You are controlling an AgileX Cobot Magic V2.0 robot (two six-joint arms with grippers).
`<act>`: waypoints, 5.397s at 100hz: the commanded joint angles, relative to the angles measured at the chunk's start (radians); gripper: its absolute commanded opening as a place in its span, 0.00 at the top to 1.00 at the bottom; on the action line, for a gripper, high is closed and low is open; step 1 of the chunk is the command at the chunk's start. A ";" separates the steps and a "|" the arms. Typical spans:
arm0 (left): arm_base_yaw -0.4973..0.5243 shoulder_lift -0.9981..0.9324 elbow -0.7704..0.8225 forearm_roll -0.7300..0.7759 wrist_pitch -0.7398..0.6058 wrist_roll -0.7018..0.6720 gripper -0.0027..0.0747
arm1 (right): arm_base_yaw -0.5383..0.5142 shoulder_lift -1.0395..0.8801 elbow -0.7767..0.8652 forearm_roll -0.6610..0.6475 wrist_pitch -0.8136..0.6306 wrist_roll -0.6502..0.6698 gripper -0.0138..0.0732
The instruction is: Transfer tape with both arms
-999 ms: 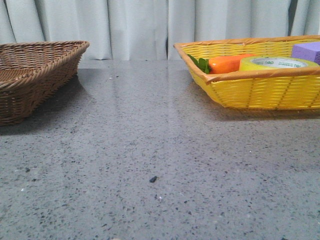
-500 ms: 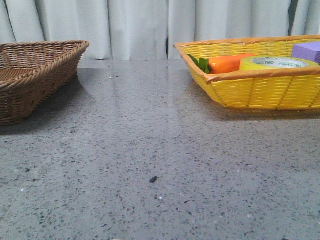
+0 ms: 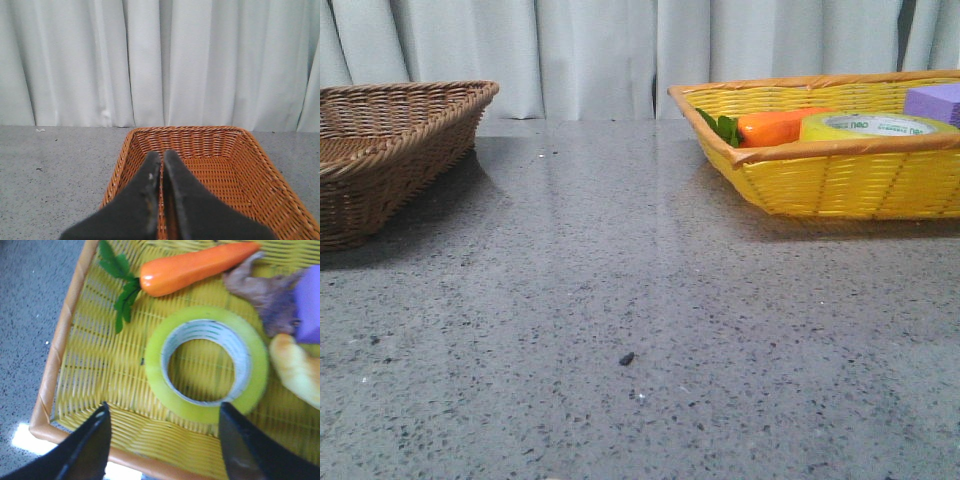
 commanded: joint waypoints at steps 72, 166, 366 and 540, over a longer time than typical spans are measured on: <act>0.001 0.014 -0.039 -0.007 -0.096 -0.010 0.99 | 0.047 0.393 -0.251 -0.018 0.101 -0.002 0.39; 0.001 0.014 -0.039 -0.021 -0.101 -0.010 0.99 | 0.046 0.393 -0.303 -0.031 0.133 -0.002 0.91; 0.001 0.014 -0.039 -0.029 -0.116 -0.010 0.99 | 0.531 0.599 -0.650 -0.030 0.181 -0.002 0.58; -0.762 1.065 -0.776 -0.014 0.414 0.151 0.34 | 0.531 -0.070 -0.650 -0.251 0.187 -0.002 0.93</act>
